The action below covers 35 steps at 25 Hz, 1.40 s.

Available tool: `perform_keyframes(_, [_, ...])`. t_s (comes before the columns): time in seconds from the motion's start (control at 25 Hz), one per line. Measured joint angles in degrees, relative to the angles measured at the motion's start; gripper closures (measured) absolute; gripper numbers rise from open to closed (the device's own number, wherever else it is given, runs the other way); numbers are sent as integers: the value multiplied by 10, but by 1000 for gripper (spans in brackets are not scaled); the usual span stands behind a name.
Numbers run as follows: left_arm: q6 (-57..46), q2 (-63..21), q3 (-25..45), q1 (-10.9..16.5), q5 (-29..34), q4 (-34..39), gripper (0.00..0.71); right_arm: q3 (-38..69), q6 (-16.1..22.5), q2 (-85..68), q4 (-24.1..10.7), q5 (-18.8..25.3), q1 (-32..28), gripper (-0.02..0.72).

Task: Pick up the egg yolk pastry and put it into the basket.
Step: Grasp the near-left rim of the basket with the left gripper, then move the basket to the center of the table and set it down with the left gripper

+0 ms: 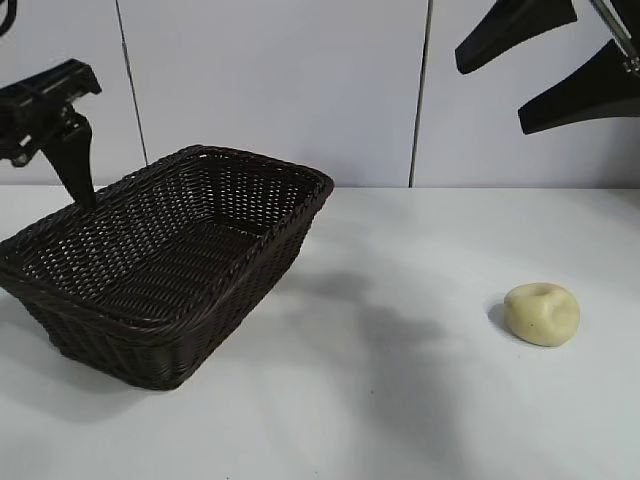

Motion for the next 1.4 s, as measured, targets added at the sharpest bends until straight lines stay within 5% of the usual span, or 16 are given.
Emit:
perform_keyframes(0.32, [-1, 56, 0, 0, -40, -1, 205, 0, 0, 0, -2, 0, 0, 167])
perform_keyframes(0.6, [-25, 56, 0, 0, -36, -1, 546, 0, 0, 0, -4, 0, 0, 167])
perform_keyframes(0.72, [-44, 56, -1, 0, -41, -1, 605, 0, 0, 0, -4, 0, 0, 167])
perform_keyframes(1.08, [-6, 43, -1, 6, -45, -8, 609, 0, 0, 0, -4, 0, 0, 167])
perform_keyframes(1.4, [214, 16, -20, 67, -17, -115, 611, 0, 1, 0, -4, 0, 0, 167])
